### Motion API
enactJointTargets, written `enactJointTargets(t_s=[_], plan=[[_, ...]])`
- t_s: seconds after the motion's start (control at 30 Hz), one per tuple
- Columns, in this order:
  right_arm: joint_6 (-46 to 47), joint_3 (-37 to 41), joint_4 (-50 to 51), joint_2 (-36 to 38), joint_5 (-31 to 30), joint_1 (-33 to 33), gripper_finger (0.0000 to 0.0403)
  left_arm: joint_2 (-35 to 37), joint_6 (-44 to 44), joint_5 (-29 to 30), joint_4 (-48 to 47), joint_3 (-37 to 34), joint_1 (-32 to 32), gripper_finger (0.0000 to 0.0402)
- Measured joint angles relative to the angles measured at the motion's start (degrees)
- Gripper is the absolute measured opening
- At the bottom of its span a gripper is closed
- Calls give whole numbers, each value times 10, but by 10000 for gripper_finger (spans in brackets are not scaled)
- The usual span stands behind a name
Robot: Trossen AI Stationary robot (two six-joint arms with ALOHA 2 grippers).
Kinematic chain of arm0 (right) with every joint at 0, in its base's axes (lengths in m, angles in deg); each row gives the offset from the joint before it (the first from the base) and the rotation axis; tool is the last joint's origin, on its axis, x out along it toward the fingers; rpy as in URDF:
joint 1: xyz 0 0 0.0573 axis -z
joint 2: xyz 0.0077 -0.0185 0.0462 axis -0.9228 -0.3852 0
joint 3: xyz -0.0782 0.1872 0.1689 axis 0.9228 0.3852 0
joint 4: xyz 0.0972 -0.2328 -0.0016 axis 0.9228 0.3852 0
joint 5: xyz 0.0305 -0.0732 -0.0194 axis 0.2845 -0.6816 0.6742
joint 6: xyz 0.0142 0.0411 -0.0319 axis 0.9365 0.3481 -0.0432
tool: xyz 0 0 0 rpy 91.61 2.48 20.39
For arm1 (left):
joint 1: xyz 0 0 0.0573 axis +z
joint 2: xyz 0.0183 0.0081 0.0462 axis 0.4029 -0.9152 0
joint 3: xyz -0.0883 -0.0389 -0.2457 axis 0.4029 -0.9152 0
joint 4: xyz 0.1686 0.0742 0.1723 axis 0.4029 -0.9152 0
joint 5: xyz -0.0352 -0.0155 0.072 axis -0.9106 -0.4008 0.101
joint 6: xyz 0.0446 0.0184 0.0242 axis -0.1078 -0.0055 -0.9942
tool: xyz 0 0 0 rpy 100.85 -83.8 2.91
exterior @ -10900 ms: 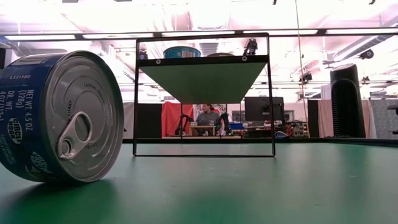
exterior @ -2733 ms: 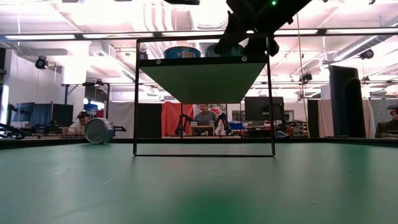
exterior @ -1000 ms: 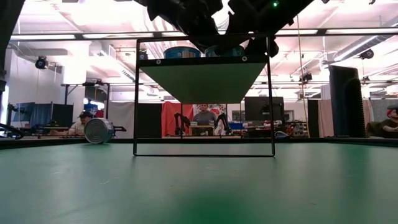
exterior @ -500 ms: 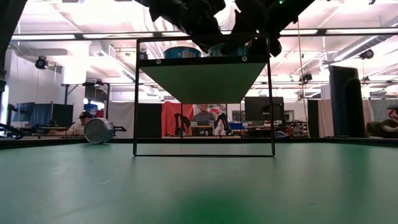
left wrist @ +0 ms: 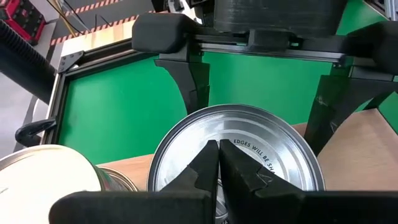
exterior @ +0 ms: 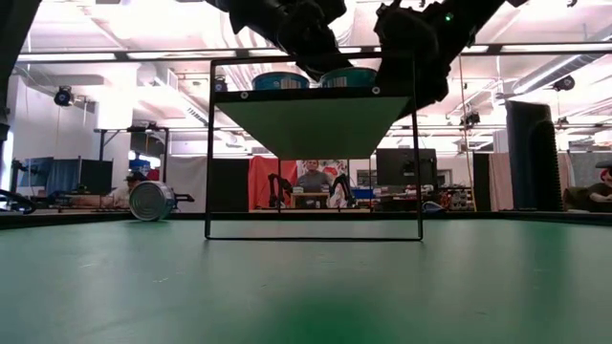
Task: Stack canned seafood by type on shelf
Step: Stack the green blue tuna can on top of the other green blue can on the shelf, then put the blue tuna can on the shelf
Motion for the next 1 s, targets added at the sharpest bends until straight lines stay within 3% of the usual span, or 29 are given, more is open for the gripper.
enactJointTargets(t_s=[0.5,0.8,1.0], plan=[[5,-2,42,29,-6,-9,400,1,-14,14,-36,44,0,4],[14,-2,46,30,-11,-25,400,21,-12,16,-47,85,-4,85],[31,5,43,30,-12,-30,400,68,-1,24,-150,155,-5,120]])
